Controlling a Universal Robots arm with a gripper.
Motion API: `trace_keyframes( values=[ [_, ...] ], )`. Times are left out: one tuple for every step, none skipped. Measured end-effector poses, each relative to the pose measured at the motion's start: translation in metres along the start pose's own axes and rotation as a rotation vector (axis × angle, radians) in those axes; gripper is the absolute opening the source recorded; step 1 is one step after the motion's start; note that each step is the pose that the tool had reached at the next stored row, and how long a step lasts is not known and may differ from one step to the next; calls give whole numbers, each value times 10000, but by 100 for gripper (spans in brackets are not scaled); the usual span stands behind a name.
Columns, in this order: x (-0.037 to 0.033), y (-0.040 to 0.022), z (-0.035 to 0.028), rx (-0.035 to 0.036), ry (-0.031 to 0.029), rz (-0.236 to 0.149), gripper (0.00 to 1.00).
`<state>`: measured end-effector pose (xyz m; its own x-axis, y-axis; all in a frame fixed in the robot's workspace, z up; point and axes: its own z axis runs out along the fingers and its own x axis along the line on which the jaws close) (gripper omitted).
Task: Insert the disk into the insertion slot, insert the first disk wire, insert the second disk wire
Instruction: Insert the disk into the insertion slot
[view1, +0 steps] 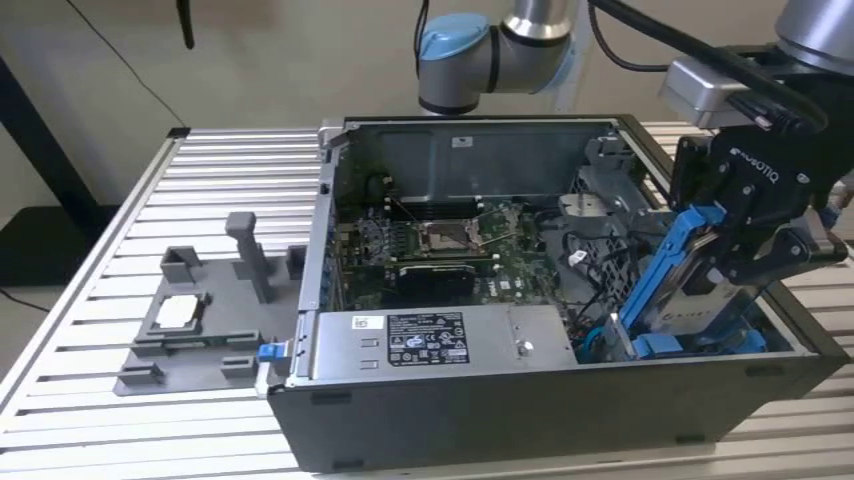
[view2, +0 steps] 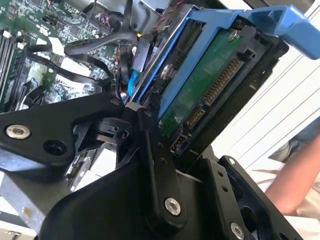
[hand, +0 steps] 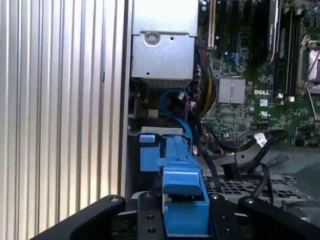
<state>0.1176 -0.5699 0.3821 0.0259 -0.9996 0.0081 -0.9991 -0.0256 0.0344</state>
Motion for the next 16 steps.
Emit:
trace_keyframes(
  values=[
    [0, -1, 15, 0, 0, 0, 33],
    [0, -1, 18, 0, 3, 0, 34],
    [0, -1, 18, 0, 3, 0, 34],
    [0, -1, 18, 0, 3, 0, 34],
    [0, 0, 15, 0, -1, 0, 41],
    [0, 0, 7, 0, -5, 1, 41],
    [0, 0, -9, 0, -7, 1, 41],
    [0, 1, -24, 0, -7, 1, 41],
    [0, 1, -35, 0, -8, 0, 41],
    [1, 1, -43, 4, -10, 0, 41],
    [0, 2, -48, 26, -13, 0, 41],
    [-1, 2, -50, 79, -16, 1, 41],
    [-2, 2, -52, 166, -20, 2, 41],
    [-3, 2, -53, 262, -28, 1, 41],
    [-4, 2, -54, 357, -44, 0, 41],
    [-7, 2, -57, 426, -57, -1, 41]
  ],
)
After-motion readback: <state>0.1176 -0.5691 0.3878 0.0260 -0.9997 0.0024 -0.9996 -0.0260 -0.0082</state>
